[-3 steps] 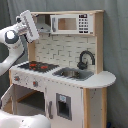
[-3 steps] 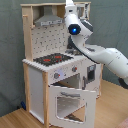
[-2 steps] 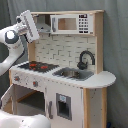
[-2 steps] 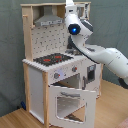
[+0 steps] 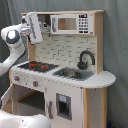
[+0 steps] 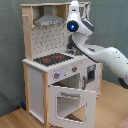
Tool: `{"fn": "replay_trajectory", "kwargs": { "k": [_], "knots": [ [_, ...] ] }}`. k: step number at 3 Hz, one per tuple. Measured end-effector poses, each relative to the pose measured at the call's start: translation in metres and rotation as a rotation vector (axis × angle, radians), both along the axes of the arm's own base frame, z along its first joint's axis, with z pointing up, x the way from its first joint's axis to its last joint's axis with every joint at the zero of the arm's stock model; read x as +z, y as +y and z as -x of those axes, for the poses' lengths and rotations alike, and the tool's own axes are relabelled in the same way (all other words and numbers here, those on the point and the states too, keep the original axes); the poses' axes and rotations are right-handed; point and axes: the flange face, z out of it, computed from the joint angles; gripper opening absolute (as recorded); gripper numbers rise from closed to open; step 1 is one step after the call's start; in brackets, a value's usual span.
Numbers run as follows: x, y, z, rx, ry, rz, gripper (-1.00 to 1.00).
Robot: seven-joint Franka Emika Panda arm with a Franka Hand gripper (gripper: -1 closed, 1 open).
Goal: Play with the kitchen
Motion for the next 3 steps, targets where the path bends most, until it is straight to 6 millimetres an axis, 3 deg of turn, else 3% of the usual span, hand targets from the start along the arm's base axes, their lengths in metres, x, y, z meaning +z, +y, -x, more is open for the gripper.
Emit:
{"fn": "replay_trajectory", "kwargs": {
  "k": [1,2,3],
  "knots": [
    [-0.016,0.005,-0.029,-0.030,0.028,0.034,-1.00],
    [0.004,-0.054,-0.025,-0.154,0.016,-0.044,-1.00],
    [0.000,-0.063,-0.006,-0.153,0.034,-0.087,-1.00]
  ]
}}
